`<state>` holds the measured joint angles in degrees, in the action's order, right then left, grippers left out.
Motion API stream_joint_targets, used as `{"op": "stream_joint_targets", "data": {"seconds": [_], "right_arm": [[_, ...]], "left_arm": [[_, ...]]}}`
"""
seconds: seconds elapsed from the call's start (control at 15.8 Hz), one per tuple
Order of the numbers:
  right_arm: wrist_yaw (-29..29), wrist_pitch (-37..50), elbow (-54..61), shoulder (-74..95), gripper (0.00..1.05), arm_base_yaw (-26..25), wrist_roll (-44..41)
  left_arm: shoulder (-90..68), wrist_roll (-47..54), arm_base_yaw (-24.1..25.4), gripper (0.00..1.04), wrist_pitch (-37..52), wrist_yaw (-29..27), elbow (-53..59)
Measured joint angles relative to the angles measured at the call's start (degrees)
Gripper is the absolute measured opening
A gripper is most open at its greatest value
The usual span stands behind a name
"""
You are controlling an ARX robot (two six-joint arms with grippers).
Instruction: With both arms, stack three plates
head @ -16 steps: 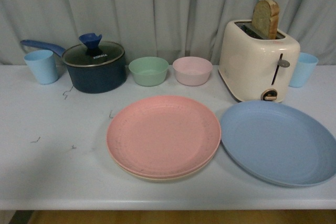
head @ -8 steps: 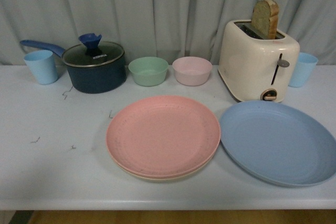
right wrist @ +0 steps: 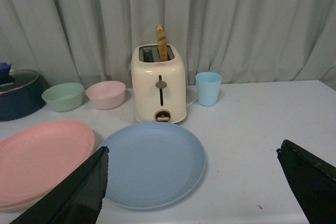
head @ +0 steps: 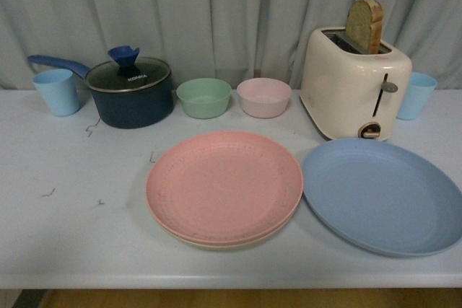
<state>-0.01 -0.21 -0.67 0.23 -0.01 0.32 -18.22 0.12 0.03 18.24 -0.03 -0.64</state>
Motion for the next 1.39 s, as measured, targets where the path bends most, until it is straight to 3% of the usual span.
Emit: {"op": "stream_joint_targets", "data": {"seconds": [0.44, 0.57, 0.89, 1.01, 1.39], "right_arm": [[0.0, 0.0, 0.0, 0.0, 0.98, 0.0, 0.0], [0.0, 0.0, 0.0, 0.0, 0.98, 0.0, 0.0], [0.0, 0.0, 0.0, 0.0, 0.98, 0.0, 0.0], [0.0, 0.0, 0.0, 0.0, 0.98, 0.0, 0.0], [-1.0, -2.1, -0.4, 0.5, 0.98, -0.4, 0.3]], "left_arm": [[8.3, 0.0, 0.0, 0.02, -8.2, 0.0, 0.0], [15.6, 0.0, 0.0, 0.02, -18.8, 0.1, 0.0], [17.8, -0.1, 0.0, 0.02, -18.3, 0.0, 0.0], [17.8, -0.1, 0.0, 0.16, -18.4, 0.0, 0.0], [17.8, -0.1, 0.0, 0.81, -18.4, 0.0, 0.0]]}}
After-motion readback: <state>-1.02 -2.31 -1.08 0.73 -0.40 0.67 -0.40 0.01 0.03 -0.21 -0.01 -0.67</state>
